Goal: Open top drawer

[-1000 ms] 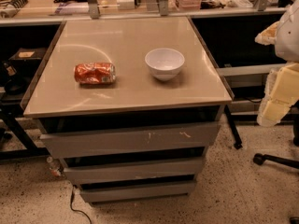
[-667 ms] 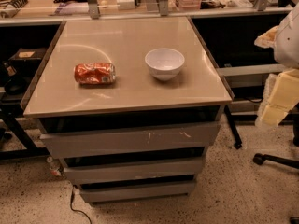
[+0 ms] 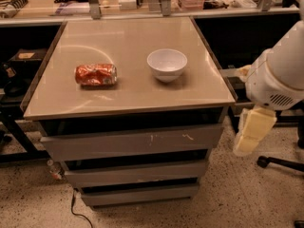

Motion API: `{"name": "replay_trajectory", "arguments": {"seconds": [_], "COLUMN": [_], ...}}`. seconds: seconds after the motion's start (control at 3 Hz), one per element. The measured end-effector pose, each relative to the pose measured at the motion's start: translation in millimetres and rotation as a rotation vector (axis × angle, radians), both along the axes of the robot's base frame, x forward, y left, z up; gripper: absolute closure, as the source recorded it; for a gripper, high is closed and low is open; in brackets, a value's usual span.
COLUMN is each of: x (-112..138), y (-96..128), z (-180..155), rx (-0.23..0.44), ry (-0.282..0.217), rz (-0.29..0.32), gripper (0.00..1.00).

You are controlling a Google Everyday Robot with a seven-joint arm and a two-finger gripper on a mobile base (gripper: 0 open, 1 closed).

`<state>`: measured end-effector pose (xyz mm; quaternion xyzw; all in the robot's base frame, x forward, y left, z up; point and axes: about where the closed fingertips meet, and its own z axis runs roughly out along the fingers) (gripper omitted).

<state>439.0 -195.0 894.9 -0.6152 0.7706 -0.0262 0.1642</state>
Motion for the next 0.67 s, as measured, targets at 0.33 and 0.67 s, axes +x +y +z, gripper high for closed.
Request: {"name": "replay_trajectory", "arguments": {"seconds": [0.33,0.67], "x": [0.9,-2.0], "y": [8.6,11.2], "z": [-40.5,-64.3], "rx": [0.016,0.037], "ry": [0.041,0.086], "rz": [0.020,-0.001], "gripper": [0.00,0.00]}}
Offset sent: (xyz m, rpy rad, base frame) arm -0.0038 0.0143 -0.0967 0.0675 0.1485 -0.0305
